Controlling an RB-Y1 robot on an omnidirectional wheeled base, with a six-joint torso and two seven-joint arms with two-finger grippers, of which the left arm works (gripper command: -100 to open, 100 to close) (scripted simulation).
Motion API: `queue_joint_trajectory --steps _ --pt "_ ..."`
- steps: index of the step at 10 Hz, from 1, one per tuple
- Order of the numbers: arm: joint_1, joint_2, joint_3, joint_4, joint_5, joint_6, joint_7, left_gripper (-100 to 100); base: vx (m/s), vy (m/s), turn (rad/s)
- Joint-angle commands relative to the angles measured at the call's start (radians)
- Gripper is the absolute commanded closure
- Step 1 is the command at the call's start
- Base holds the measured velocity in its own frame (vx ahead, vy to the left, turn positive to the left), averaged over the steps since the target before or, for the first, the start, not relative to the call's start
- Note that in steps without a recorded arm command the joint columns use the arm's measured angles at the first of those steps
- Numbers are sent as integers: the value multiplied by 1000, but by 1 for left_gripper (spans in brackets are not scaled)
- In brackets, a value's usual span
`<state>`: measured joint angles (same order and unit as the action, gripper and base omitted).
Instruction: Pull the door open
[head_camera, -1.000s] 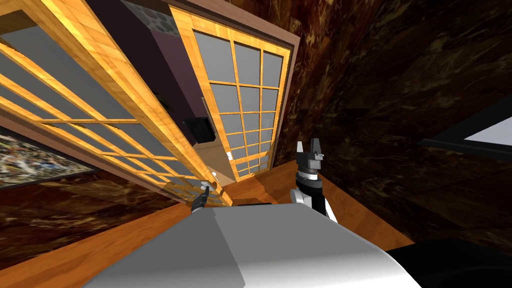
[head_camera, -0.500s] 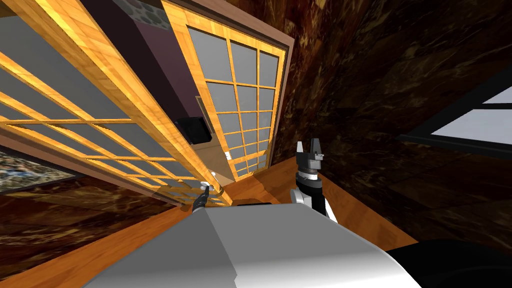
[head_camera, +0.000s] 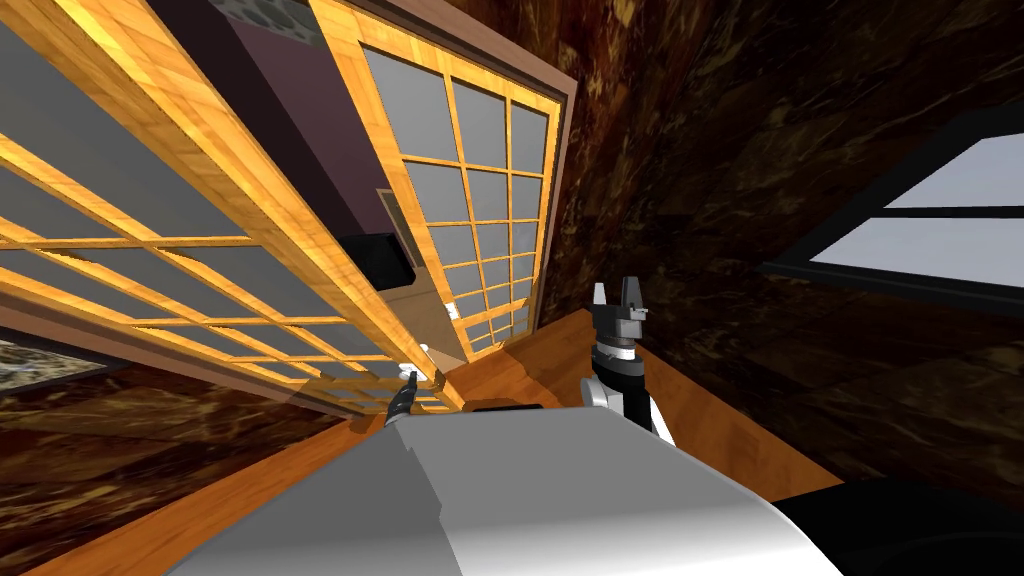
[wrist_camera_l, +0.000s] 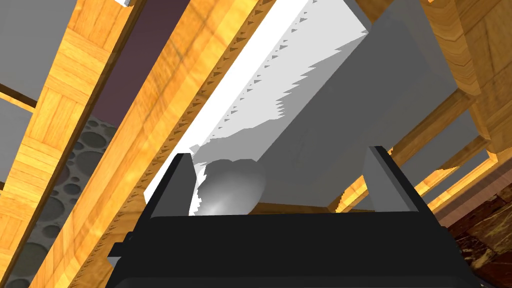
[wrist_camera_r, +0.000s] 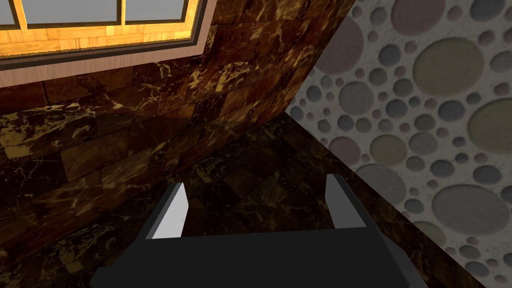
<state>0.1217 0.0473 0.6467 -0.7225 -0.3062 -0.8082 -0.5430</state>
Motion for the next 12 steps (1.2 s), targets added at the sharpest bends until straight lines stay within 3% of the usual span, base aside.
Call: queue_joint_trajectory --steps 1,3,6,7,11,12 --pt "-4 28 25 5 14 4 50 100 -45 39 -80" --pt "-5 30 26 5 16 4 94 100 -51 43 -112" --pt "-5 30 26 23 16 4 94 100 3 1 4" --pt "-5 30 26 5 16 4 94 100 -12 -6 2" --pt "-5 30 26 5 16 4 94 100 0 2 -1" --pt "6 0 -15 -12 11 8 126 100 -34 -24 -115"
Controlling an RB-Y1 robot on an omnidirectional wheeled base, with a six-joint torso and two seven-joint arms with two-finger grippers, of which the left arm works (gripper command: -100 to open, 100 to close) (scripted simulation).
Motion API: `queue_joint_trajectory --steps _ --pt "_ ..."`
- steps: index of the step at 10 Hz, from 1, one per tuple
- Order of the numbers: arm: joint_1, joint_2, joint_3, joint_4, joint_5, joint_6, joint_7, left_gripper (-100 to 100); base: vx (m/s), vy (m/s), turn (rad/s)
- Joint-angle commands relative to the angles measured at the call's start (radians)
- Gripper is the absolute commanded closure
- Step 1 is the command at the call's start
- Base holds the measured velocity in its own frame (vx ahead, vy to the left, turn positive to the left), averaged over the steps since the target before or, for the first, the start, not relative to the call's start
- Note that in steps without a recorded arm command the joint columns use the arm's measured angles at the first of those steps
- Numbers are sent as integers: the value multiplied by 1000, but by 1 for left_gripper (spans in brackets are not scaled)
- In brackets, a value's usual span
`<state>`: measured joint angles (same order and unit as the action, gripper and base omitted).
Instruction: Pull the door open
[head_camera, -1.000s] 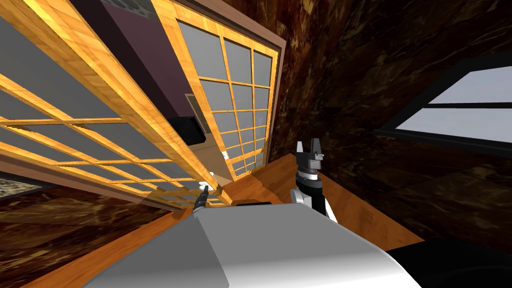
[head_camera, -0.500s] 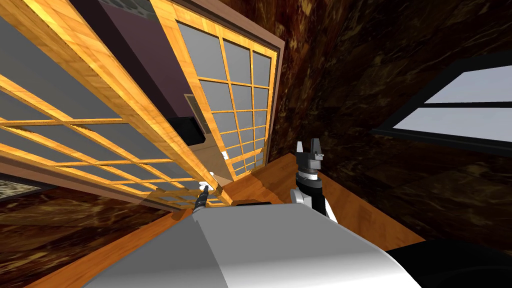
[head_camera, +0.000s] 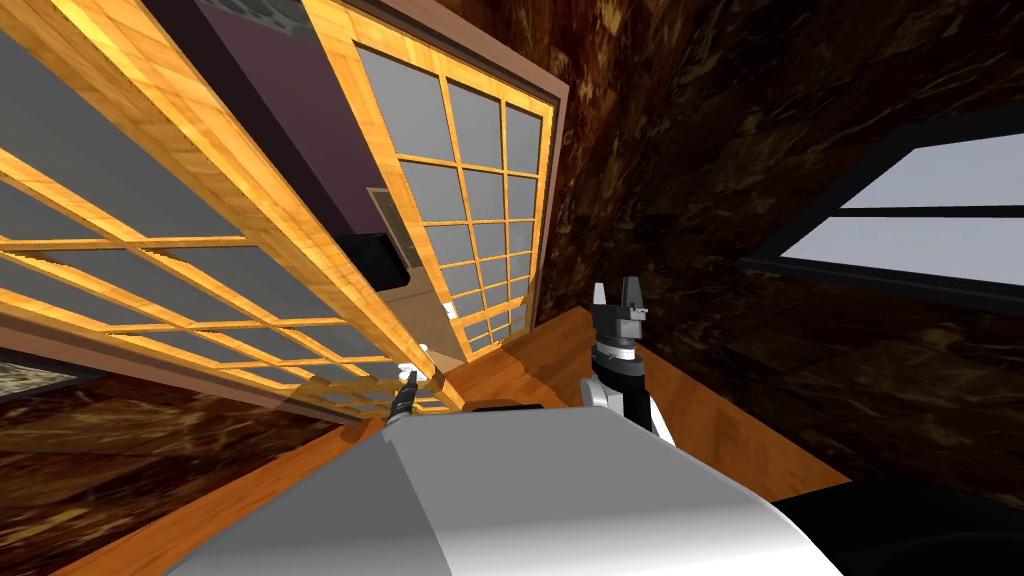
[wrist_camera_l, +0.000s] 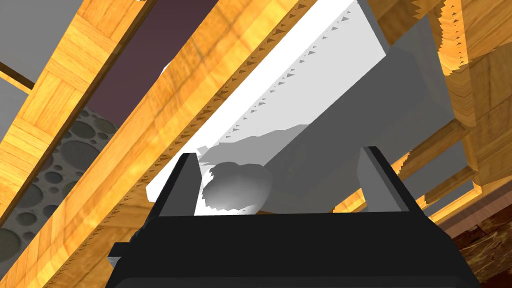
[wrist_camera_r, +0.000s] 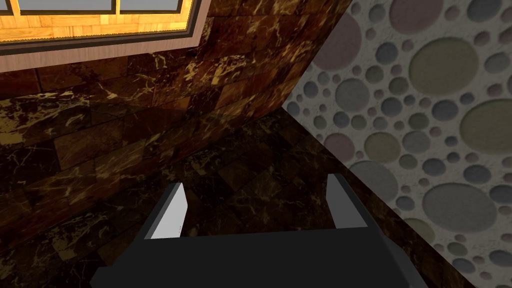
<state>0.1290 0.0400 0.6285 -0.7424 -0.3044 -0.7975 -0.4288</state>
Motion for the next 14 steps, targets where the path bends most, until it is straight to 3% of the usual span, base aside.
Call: queue_joint_trajectory --steps 1,6,8,11,14 --pt "-2 12 -7 8 24 -4 47 100 -72 2 -144" --pt "-6 29 -49 9 87 -9 175 100 -76 37 -102" --pt "-7 33 -59 9 101 -10 213 100 -48 22 -62" --pt "-7 33 -59 10 101 -10 213 100 -16 5 -10" --pt "-10 43 -83 10 138 -13 286 100 -42 22 -80"
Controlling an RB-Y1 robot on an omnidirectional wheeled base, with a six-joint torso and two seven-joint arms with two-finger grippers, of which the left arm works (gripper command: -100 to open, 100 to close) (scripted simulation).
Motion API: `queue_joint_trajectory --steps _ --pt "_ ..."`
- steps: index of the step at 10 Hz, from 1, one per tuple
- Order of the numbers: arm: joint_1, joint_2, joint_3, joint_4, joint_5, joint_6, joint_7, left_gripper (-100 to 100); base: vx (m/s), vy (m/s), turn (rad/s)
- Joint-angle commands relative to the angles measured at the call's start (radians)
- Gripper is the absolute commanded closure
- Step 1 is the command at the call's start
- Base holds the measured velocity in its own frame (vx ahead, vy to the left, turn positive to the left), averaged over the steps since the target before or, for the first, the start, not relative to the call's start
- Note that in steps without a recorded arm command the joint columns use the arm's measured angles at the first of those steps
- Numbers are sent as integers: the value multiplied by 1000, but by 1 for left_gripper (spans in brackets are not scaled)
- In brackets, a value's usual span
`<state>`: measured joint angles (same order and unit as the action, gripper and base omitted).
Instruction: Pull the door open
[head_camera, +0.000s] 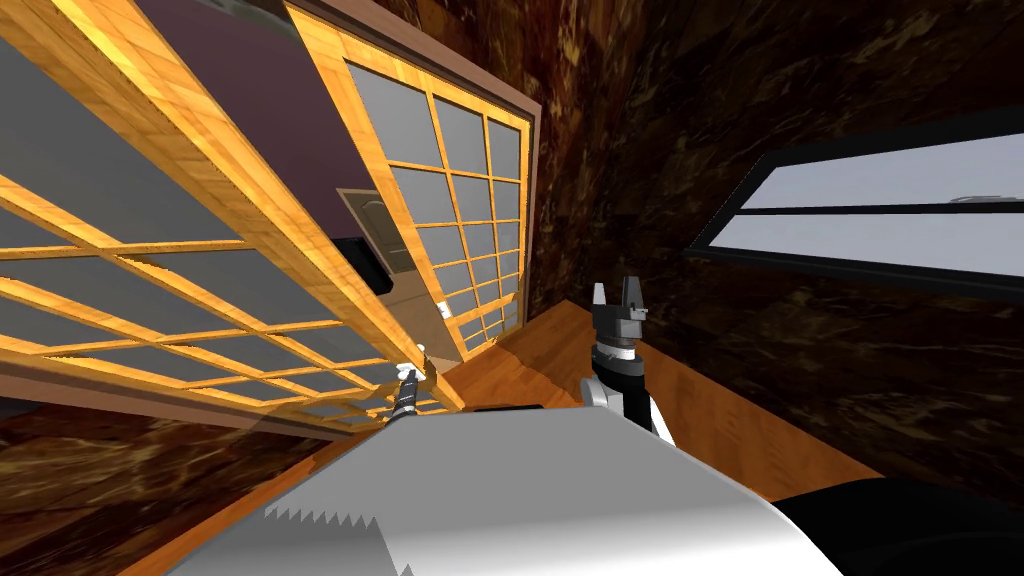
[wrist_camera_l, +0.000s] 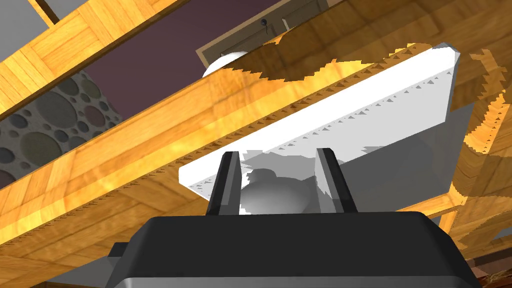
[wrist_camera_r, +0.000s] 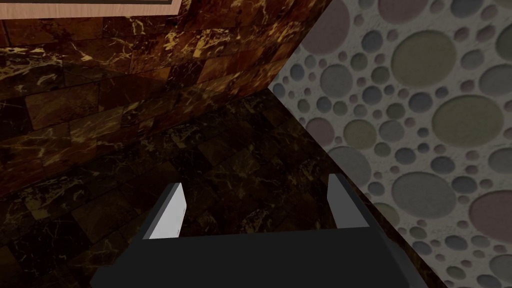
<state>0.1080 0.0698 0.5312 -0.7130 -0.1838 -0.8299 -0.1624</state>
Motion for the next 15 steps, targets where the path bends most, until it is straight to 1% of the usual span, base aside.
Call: queue_joint_trajectory --steps 1,2,3,4,5,6,7,9,11,12,13,14,15 --pt "10 18 1 -19 36 18 50 100 -70 35 -145" --pt "10 18 1 -19 36 18 56 100 -69 43 -55" --pt "9 24 -12 -19 56 16 94 100 -81 32 -112" --pt "7 29 -26 -19 78 14 120 100 -90 51 -170" --pt "7 29 -26 -19 78 14 133 100 -57 36 -77" --pt "7 29 -26 -19 78 14 133 100 -24 9 9" --pt "6 35 -41 -18 99 13 173 100 -32 17 -78" --pt "6 35 -41 -18 99 13 173 100 -35 12 -42" --pt "3 46 -71 -18 144 9 245 100 -54 19 -123" --pt "3 46 -71 -18 144 9 252 100 -63 41 -89" --pt "1 53 -87 -17 168 7 287 100 -78 43 -127" --pt "1 53 -87 -12 168 7 292 100 -58 25 -71" --pt "1 53 -87 11 168 -1 292 100 -26 15 12"
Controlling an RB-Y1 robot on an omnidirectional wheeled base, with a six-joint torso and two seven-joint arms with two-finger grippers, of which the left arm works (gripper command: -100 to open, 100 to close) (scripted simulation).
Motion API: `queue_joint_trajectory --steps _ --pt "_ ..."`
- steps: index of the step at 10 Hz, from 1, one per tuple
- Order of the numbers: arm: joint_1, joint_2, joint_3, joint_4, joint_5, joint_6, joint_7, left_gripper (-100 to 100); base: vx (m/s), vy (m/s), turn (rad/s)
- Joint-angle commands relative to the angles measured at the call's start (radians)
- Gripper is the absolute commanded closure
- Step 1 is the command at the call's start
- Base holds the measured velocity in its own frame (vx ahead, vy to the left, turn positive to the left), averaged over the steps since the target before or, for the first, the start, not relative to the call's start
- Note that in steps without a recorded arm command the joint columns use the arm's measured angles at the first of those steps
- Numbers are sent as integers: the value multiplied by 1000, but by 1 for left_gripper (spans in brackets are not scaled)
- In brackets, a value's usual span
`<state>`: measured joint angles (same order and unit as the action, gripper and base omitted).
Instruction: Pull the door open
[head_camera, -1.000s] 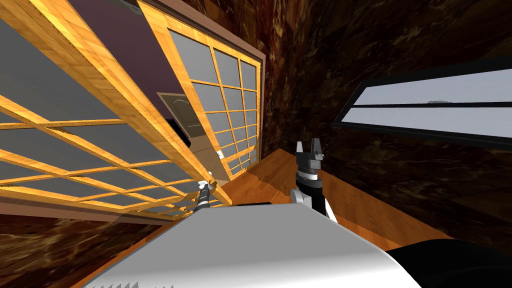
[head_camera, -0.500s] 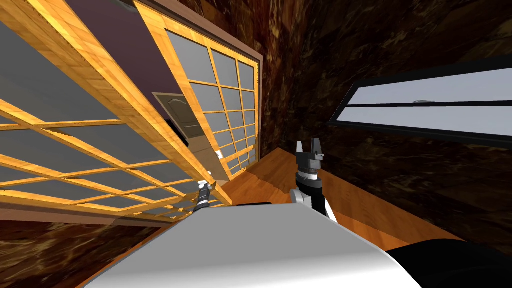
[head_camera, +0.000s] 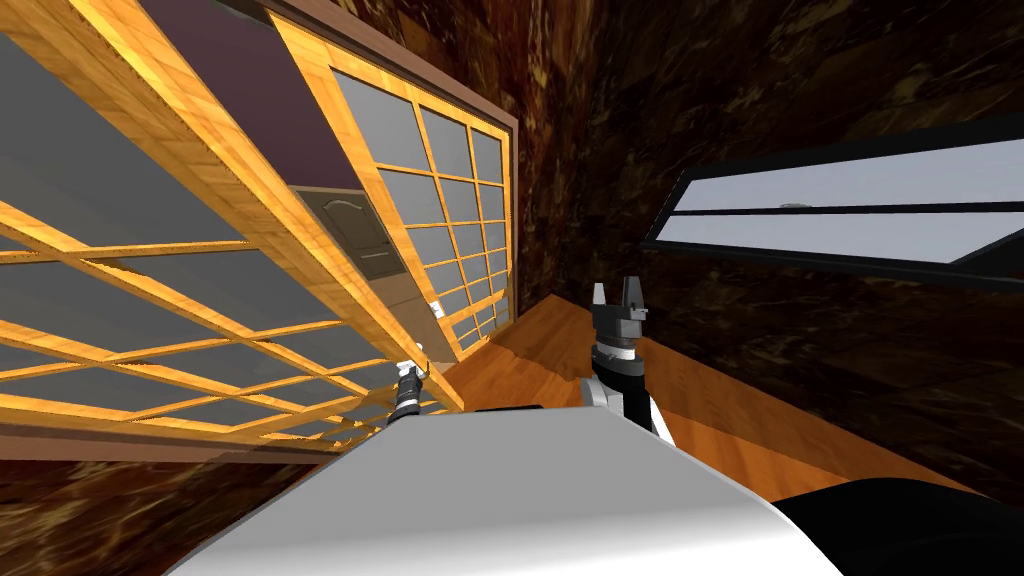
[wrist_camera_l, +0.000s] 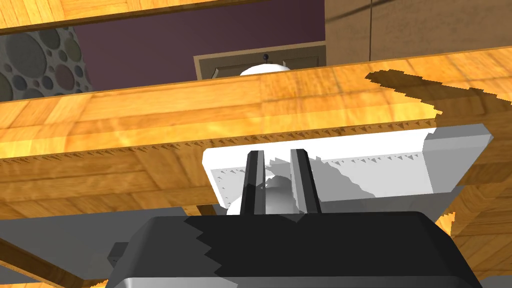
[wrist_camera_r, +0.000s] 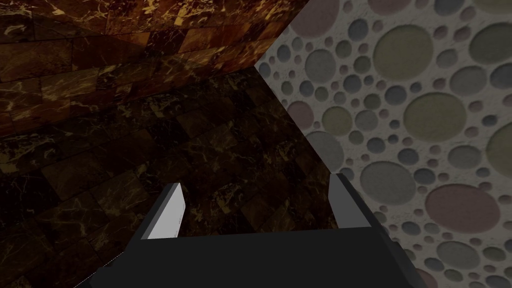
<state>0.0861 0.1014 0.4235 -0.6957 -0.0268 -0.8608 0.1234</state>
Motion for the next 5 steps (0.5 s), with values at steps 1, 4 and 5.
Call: queue_joint_trajectory --steps 1,4,5 --pt "23 21 21 -35 11 38 7 100 -11 1 6" --pt "22 27 5 -34 35 36 47 100 -6 10 -32" --pt "22 27 5 -34 35 36 47 100 -64 23 -85"
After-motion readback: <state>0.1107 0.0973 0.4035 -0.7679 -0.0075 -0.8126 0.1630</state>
